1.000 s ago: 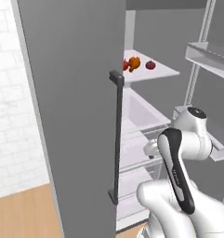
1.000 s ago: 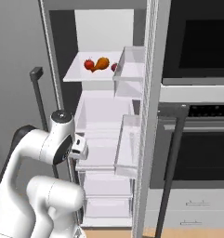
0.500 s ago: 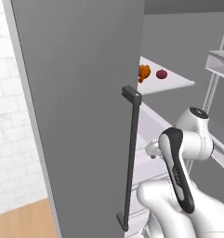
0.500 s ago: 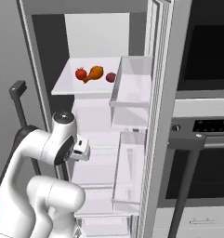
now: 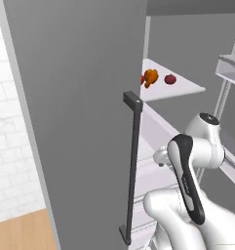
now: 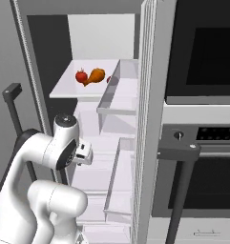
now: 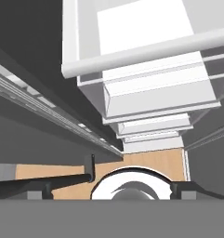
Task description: Place one tomato and one chicken drumstick in each tupperware on the nearby counter, to pack two identical lunches.
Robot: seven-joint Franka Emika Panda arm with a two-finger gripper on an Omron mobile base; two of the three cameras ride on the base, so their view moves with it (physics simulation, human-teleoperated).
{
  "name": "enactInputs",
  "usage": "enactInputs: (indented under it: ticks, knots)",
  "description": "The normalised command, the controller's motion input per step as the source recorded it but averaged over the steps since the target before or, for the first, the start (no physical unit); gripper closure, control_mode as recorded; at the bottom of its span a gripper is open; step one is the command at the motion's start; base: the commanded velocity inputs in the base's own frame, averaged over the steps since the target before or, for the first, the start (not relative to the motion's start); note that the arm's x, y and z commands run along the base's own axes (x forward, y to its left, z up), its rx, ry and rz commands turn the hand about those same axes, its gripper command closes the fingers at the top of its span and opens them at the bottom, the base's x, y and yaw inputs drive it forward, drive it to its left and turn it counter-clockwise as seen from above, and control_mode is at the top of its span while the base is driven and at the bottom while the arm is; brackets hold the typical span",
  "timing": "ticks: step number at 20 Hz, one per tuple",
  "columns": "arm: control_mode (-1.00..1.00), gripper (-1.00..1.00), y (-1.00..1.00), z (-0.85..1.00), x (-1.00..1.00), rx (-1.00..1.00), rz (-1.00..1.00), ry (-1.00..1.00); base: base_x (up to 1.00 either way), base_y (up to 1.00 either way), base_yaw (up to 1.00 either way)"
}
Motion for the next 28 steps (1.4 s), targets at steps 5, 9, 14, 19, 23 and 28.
enactInputs:
  ticks: [5, 9, 14, 19, 23, 28]
  knots:
    - [-1.0, -1.0, 0.0, 0.01, 0.02, 0.0, 0.0, -0.01, 0.17, 0.0, 0.01]
    - [-1.0, -1.0, 0.02, 0.84, 0.31, -0.02, -0.09, -0.15, 0.0, 0.0, 0.0]
    - [-1.0, -1.0, 0.0, 0.88, 0.33, -0.06, -0.19, -0.23, 0.0, 0.0, 0.0]
    - [-1.0, -1.0, -0.14, 0.96, 0.13, -0.05, -0.24, -0.21, 0.0, 0.0, 0.0]
    - [-1.0, -1.0, -0.23, 1.0, 0.0, -0.03, -0.18, -0.14, 0.0, 0.0, 0.0]
    - [-1.0, -1.0, -0.21, 0.59, 0.3, -0.02, -0.16, -0.14, 0.0, 0.0, 0.0]
